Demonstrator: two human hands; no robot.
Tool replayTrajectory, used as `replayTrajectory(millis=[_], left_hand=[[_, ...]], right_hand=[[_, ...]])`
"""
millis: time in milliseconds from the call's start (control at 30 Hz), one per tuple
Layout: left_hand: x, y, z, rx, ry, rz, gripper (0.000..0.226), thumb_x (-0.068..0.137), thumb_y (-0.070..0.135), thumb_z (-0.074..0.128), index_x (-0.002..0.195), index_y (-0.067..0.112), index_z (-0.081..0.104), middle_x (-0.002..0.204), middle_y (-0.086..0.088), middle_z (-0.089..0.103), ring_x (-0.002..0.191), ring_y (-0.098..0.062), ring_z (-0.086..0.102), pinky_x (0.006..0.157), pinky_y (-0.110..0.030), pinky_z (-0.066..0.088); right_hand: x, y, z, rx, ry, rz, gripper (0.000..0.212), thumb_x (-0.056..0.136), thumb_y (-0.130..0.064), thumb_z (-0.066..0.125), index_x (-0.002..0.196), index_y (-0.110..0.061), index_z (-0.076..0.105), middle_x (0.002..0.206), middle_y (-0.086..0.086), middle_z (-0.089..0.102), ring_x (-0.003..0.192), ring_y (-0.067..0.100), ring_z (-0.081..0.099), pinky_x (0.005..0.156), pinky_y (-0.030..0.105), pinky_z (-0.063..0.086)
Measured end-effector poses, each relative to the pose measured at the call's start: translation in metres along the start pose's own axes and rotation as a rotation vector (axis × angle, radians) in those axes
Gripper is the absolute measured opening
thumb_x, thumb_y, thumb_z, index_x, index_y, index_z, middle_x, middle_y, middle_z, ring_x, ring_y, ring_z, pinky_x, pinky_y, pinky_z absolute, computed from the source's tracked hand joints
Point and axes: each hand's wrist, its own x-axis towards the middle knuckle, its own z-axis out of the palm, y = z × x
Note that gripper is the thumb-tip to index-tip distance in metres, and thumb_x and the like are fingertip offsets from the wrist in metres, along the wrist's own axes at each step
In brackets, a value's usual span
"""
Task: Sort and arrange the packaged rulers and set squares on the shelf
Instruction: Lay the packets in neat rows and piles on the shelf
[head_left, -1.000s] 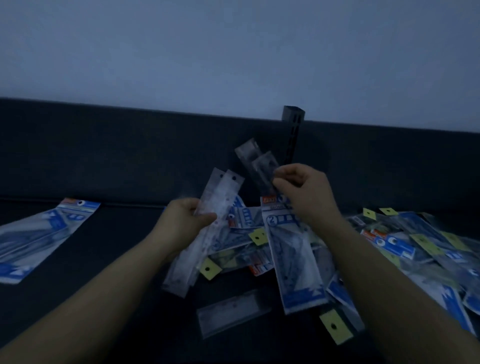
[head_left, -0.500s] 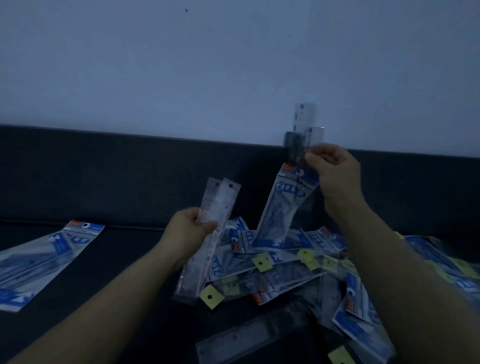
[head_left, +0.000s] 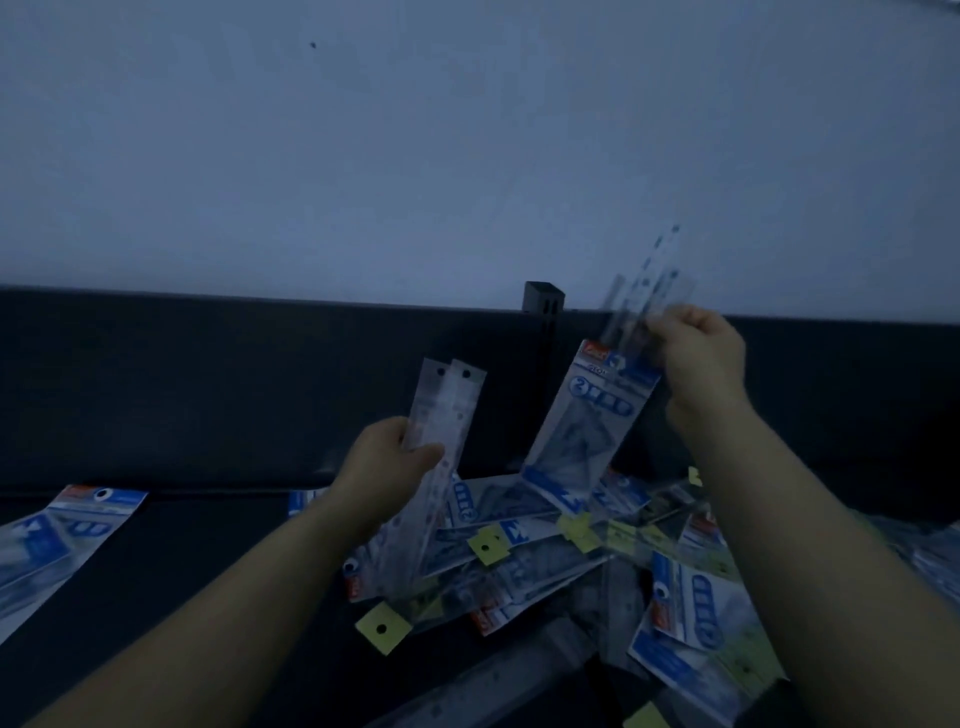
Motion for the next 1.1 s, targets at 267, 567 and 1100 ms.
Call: replayTrajectory(millis=[267,567,1100], left_hand=[[0.012,0.025,0.026,-0.083,-0.063,0.057,0.016,0.091,0.019,0.061,0.101,0.006,0.064,0.097,-0.012,0.067,0.088,-0.026,0.065,0.079,-0.040,0.054],[0.011,0.022,0.017,-0.148,-0.034,0.064,0.019,0.092,0.020,0.061,0.099,0.003,0.064,0.096,-0.014,0.066,0.084,-0.025,0.065,0.067,-0.032,0.052],[-0.071,-0.060,-0.167,-0.218,0.355,-0.103,0.011,0.088,0.014,0.066,0.093,0.004,0.067,0.093,-0.011,0.072,0.085,-0.023,0.069,0.077,-0.038,0.059]], right_hand=[[0.015,-0.028,-0.023,0.203,0.117,-0.082,0.020,0.082,-0.003,0.065,0.074,-0.017,0.054,0.081,0.008,0.063,0.084,0.027,0.066,0.077,0.034,0.057],[-0.021,0.003,0.009,-0.063,-0.172,0.129,0.007,0.090,-0.003,0.059,0.085,-0.009,0.057,0.065,0.003,0.058,0.053,0.011,0.056,0.049,0.024,0.049],[-0.183,0.042,0.196,-0.061,-0.792,0.329,0.003,0.092,-0.001,0.057,0.094,-0.003,0.057,0.073,0.007,0.061,0.050,0.005,0.064,0.046,0.018,0.050]])
